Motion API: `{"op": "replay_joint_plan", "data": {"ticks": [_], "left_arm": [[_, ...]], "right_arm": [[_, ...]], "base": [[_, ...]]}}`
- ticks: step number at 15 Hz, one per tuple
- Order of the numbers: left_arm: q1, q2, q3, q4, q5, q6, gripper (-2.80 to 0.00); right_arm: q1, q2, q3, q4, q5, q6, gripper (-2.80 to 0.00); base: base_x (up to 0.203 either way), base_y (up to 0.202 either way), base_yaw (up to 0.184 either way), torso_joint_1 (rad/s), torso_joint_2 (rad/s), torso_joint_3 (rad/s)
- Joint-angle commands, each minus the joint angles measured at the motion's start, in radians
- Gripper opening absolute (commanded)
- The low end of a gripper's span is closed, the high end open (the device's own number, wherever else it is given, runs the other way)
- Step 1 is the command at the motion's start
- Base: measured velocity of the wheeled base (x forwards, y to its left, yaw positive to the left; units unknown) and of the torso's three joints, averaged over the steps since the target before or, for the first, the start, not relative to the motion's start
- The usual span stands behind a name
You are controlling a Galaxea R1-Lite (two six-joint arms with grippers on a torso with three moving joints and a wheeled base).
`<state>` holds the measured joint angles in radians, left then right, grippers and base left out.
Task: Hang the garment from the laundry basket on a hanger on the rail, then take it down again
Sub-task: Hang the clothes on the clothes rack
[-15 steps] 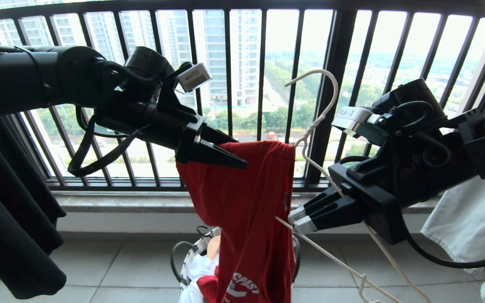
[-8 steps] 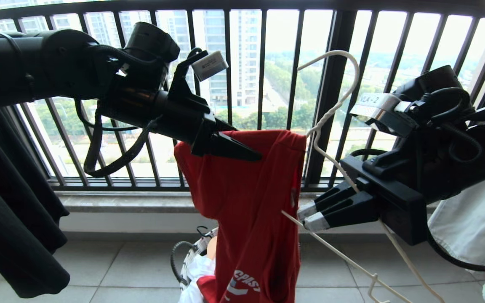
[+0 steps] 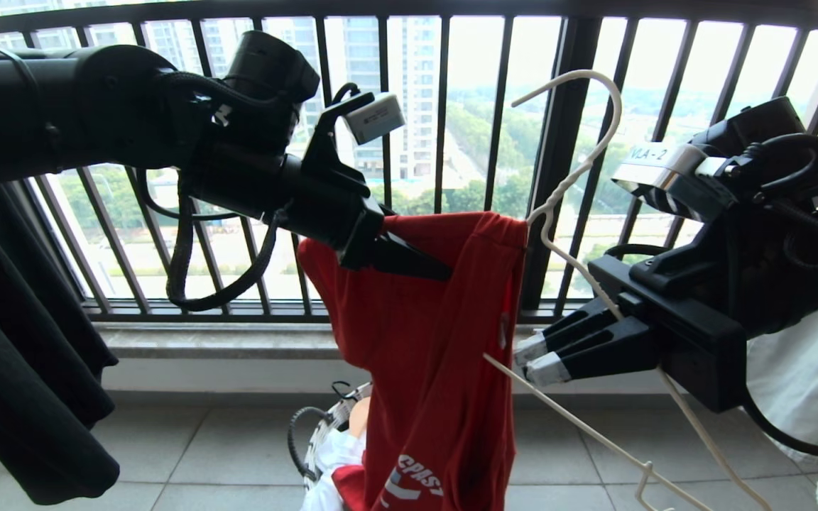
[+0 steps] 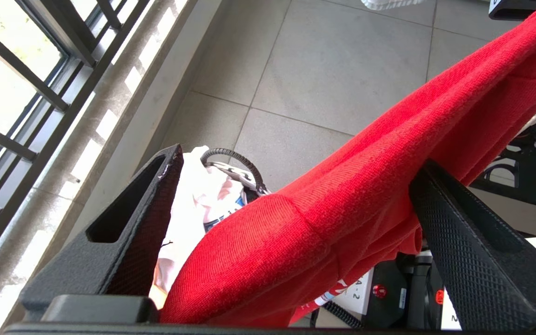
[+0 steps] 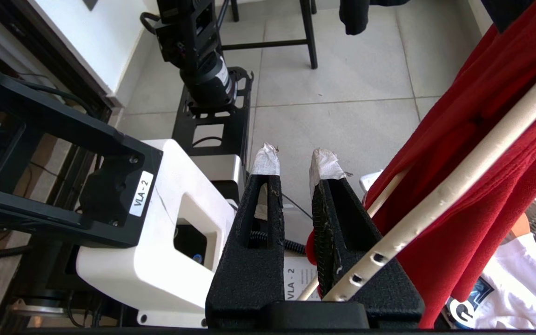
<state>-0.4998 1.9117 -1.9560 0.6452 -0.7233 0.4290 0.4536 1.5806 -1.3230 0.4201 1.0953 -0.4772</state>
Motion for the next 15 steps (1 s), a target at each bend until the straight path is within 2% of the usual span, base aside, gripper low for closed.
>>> {"op": "replay_joint_plan", "data": {"ticks": [1, 2, 11, 15], "left_arm": [[0.0, -0.002, 0.0, -0.005, -0.005, 0.004, 0.0], [0.001, 0.0, 0.002, -0.013, -0.004, 0.004, -2.8], [0.001, -0.002, 0.002, -0.016, -0.011, 0.004, -2.8], [0.003, -0.013, 0.003, -0.015, -0.011, 0.007, -2.8]], "right_arm": [[0.0, -0.002, -0.001, 0.001, 0.006, -0.003, -2.8], [0.0, -0.001, -0.001, 0.0, 0.006, -0.001, -2.8], [-0.007, 0.002, -0.001, -0.002, 0.006, -0.001, -2.8], [-0.035, 0.013, -0.009, -0.007, 0.006, -0.001, -2.8]], "base": [[0.0, 0.0, 0.0, 0.0, 0.0, 0.0], [0.0, 0.0, 0.0, 0.0, 0.0, 0.0], [0.0, 0.0, 0.0, 0.0, 0.0, 0.0], [0.0, 0.0, 0.0, 0.0, 0.0, 0.0]]}}
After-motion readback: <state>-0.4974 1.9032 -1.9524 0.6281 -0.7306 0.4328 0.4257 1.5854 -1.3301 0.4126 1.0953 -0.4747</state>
